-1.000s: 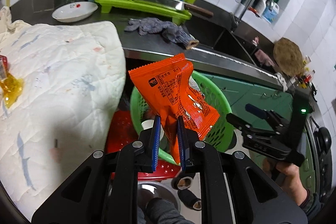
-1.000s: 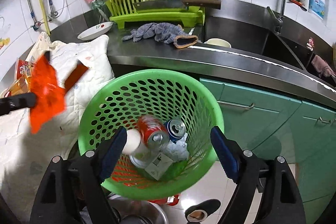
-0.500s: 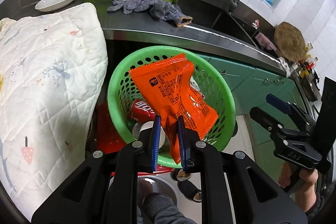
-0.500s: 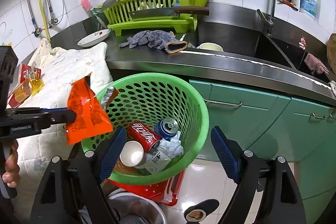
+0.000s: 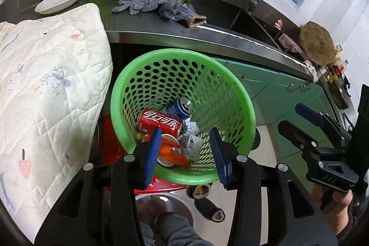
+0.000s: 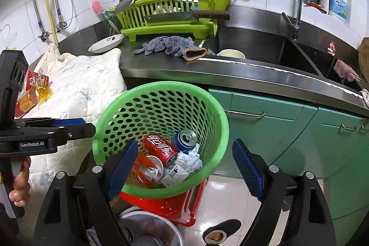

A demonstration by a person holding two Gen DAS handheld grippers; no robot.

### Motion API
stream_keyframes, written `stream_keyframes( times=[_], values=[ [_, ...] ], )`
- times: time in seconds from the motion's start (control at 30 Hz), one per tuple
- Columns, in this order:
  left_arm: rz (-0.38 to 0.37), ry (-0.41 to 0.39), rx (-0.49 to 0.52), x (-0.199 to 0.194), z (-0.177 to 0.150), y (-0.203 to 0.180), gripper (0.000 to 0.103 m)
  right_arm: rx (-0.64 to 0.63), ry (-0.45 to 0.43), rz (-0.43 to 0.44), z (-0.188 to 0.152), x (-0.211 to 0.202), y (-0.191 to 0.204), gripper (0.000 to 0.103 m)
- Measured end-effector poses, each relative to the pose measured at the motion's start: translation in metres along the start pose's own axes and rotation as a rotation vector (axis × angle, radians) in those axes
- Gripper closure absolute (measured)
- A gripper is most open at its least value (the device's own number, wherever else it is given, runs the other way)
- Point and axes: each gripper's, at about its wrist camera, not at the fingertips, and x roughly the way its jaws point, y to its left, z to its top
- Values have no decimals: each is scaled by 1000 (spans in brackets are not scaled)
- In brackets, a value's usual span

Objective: Collect trash
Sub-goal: 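Move both grippers back over the cloth toward the drink bottle and wrapper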

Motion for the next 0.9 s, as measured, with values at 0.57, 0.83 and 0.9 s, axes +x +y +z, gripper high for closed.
stream_keyframes(
  times=[0.57, 0.83, 0.9],
  values=[
    [118, -96, -54, -69, -16, 59, 56, -89, 2, 82, 9, 7, 60, 20],
    [236, -139, -74, -110, -28, 104, 52, -159, 15, 153, 22, 19, 110, 20],
    [271, -146, -82, -122, -31, 119, 48, -179, 18, 173, 26, 23, 125, 19]
  ],
)
